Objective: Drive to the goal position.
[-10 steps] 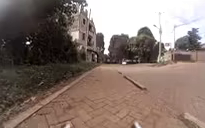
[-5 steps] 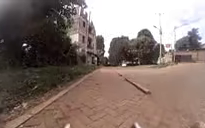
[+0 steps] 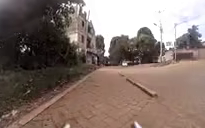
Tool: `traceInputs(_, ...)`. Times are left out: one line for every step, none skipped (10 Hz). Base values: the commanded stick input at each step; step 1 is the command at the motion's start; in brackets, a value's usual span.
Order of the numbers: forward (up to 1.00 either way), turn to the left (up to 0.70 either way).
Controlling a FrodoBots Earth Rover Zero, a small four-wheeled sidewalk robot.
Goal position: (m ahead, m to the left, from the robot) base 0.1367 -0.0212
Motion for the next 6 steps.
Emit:
traceInputs(0.50, 0.00)
traceInputs(0.50, 0.00)
traceInputs(0.50, 0.00)
traceInputs(0.50, 0.00)
traceInputs(0.50, 0.00)
traceInputs(0.50, 0.00)
